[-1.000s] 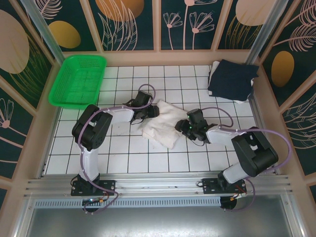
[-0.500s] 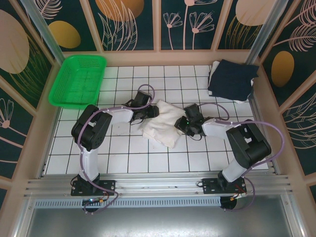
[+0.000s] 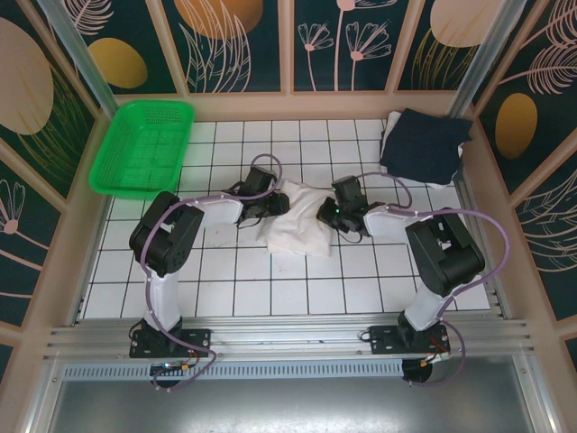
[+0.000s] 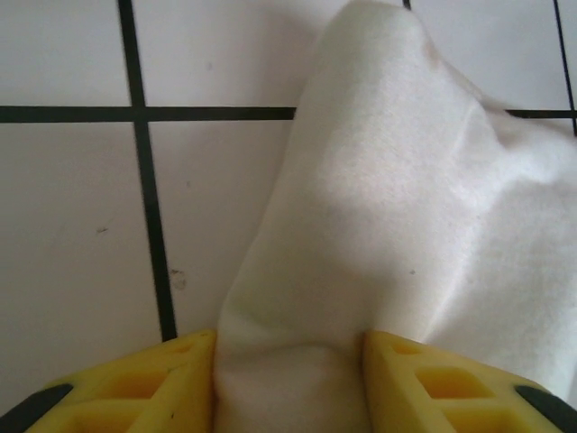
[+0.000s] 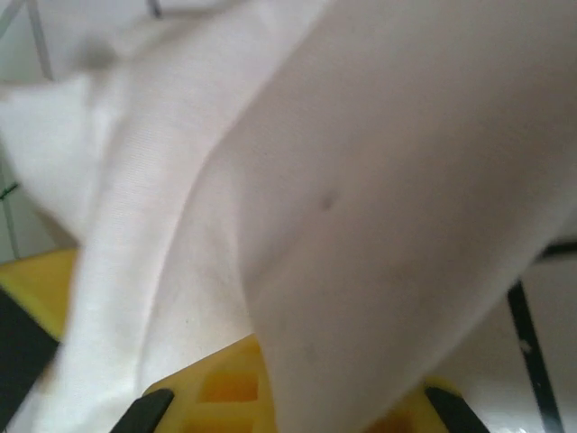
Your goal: Fold and stack the t-shirts
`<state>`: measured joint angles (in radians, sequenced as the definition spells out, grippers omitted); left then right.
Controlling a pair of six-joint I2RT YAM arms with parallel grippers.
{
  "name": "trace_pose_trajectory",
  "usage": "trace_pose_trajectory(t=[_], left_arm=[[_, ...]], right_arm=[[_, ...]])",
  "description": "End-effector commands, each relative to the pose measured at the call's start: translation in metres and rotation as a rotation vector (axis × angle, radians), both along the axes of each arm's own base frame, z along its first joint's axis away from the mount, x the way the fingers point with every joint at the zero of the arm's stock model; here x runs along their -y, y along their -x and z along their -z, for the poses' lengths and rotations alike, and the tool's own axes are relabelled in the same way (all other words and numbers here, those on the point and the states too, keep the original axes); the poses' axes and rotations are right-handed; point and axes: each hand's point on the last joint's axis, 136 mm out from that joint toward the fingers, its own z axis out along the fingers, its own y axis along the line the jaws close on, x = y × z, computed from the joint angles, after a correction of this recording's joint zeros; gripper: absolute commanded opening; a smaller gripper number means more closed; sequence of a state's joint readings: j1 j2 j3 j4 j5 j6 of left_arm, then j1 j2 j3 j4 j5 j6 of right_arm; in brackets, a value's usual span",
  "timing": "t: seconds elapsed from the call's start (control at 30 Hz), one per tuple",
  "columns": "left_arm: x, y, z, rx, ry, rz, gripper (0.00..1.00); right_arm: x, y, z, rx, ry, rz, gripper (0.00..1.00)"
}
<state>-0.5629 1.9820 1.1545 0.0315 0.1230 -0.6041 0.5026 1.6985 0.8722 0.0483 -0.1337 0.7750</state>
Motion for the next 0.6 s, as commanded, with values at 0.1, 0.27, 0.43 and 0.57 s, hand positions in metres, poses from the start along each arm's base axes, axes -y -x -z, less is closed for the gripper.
trace_pose_trajectory(t=[0.1, 0.27, 0.43, 0.57], left_arm=[[-0.026, 0.004, -0.023, 0.022, -0.09, -0.071, 0.51], [-0.053, 0.0, -0.038, 0.056, -0.172, -0.142, 0.56], [-0.07, 0.001, -0.045, 0.07, -0.202, -0.179, 0.57], [-0.077, 0.001, -0.047, 0.07, -0.201, -0.19, 0.58]], right_arm=[[0.02, -0.031, -0.045, 0.135, 0.188, -0.029, 0.0], [0.048, -0.036, -0.066, 0.157, 0.414, -0.052, 0.0], [0.072, -0.053, -0.098, 0.205, 0.604, -0.059, 0.0], [0.078, -0.08, -0.146, 0.312, 0.666, -0.082, 0.0]])
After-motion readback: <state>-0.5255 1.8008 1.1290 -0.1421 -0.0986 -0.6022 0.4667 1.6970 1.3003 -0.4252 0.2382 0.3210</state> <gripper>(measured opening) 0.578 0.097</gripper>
